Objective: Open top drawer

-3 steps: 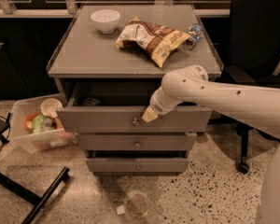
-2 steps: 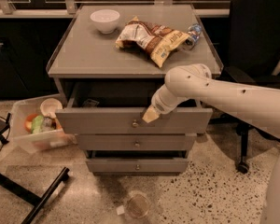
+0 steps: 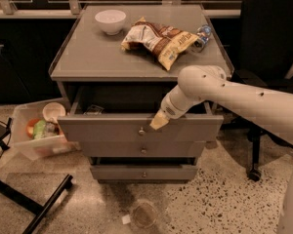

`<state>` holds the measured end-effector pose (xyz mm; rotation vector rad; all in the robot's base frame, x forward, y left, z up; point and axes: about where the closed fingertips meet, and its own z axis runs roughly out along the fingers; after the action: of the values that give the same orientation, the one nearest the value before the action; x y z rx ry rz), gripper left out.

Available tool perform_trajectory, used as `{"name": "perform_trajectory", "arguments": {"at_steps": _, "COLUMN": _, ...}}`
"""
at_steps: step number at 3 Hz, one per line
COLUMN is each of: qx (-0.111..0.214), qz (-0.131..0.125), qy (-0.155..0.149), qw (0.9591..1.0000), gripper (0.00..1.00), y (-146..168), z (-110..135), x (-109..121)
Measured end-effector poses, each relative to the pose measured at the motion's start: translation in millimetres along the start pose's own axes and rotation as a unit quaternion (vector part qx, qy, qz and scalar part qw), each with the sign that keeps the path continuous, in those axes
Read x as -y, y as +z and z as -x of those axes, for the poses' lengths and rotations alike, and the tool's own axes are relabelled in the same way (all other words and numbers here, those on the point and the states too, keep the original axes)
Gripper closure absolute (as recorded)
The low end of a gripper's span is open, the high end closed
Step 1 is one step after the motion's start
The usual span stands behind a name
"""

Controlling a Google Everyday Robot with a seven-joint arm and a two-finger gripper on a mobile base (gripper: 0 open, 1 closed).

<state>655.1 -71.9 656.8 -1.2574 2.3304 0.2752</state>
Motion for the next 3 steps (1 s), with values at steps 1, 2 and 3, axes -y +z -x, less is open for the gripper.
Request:
{"name": "perform_trajectory", "arguments": {"at_steps": 1, "qx": -0.017, "qz": 0.024, "qy": -0.013, "qw": 0.9995, "gripper": 1.0, "y": -0.2, "z": -9.6, "x": -10.4}}
{"name": "perform_trajectory", "arguments": {"at_steps": 2, "qx": -0.017, "qz": 0.025, "qy": -0.013, "qw": 0.9994, "gripper": 1.0, "y": -2.6, "z": -8.2, "x": -10.7}}
{"name": "perform_trajectory", "arguments": {"at_steps": 3, "qx": -0.031, "qz": 0.045, "qy": -0.024, "qw": 0.9982, "gripper": 1.0, "y": -3.0, "z": -15.4, "x": -20.2}}
